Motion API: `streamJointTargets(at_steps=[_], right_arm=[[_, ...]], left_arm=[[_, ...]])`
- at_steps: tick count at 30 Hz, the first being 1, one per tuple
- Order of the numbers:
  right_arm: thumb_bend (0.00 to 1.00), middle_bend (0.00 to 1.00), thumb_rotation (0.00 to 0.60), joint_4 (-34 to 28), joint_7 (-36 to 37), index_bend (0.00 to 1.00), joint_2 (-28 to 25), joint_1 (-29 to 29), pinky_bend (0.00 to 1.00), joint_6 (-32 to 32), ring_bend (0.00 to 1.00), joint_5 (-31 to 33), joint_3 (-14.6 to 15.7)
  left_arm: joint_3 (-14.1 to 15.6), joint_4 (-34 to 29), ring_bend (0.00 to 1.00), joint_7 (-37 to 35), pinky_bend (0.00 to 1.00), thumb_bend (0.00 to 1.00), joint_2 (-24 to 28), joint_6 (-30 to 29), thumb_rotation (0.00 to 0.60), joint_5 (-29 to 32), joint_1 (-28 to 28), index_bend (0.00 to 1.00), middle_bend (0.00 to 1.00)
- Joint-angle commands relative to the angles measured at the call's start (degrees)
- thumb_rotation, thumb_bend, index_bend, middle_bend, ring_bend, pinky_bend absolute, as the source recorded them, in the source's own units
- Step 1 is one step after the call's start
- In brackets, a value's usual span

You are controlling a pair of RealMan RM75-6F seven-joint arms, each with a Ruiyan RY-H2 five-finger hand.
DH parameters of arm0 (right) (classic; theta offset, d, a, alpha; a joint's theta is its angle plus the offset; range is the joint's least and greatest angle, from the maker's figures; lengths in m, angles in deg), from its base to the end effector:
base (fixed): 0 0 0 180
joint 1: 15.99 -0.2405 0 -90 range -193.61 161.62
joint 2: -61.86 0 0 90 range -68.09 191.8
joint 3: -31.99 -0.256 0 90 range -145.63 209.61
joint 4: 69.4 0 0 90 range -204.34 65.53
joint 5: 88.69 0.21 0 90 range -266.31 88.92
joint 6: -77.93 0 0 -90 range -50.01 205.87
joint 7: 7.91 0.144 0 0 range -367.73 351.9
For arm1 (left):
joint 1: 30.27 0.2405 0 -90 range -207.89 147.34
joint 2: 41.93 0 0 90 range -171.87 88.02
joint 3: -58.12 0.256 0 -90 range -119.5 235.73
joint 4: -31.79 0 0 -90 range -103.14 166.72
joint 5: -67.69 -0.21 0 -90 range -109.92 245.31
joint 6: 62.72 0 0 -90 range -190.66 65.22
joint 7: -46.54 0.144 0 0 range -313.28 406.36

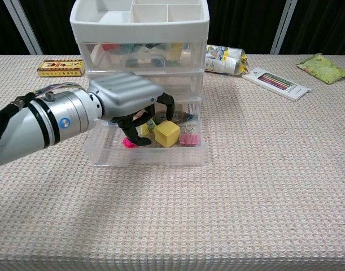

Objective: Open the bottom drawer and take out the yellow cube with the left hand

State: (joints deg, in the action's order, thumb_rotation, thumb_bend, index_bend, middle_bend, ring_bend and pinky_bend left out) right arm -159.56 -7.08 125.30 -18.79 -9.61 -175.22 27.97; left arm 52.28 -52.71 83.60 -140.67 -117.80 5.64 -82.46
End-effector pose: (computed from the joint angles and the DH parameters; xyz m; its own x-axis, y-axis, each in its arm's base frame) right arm -0.3200 -0.1742 0.1747 0.4272 0.0491 0.9028 -0.9041 0.0156 0.4270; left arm -0.0750 0.3134 -0.0815 0.6552 0.1658 0.7371 0.6473 -0.6263 -0.4345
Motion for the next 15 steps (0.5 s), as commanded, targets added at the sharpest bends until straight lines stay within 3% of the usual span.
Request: streamJointTargets(at_steps=[1,6,12,15], right_arm=[[0.06,0.05,0.600,0.0,0.0,0.00,0.0,0.0,0.00,0.0,0.00,0.0,0.0],[0.06,0.05,0.600,0.0,0.0,0.00,0.1,0.1,0.00,0.1,0.00,0.1,0.0],[0.06,0.05,0.600,0.0,0.1,0.00,0.0,0.2,0.00,0.1,0.00,0.2,0.0],[0.06,0.05,0.600,0.0,0.1,0.00,0.0,0.2,0.00,0.0,0.00,0.1,0.0]], left_arm=[[0.2,1.0,0.87,-0.6,1.00,0.24,-0.9,0.9,0.600,0.0,-0.2,0.34,0.80],[-0.2,3.4,0.87,-2.2,1.00,0.27,-3.0,0.3,0.600,-1.1,0.1,0.36,0.80],[-0.4,5.7,0.88,-6.0,1.00,0.33,-4.5,-1.5,0.600,-4.6,1.0,0.52,0.81],[-0.5,3.8,0.88,-7.8,1.00,0.35,-3.3,-3.7,0.600,-6.4,2.3,0.55,0.81]])
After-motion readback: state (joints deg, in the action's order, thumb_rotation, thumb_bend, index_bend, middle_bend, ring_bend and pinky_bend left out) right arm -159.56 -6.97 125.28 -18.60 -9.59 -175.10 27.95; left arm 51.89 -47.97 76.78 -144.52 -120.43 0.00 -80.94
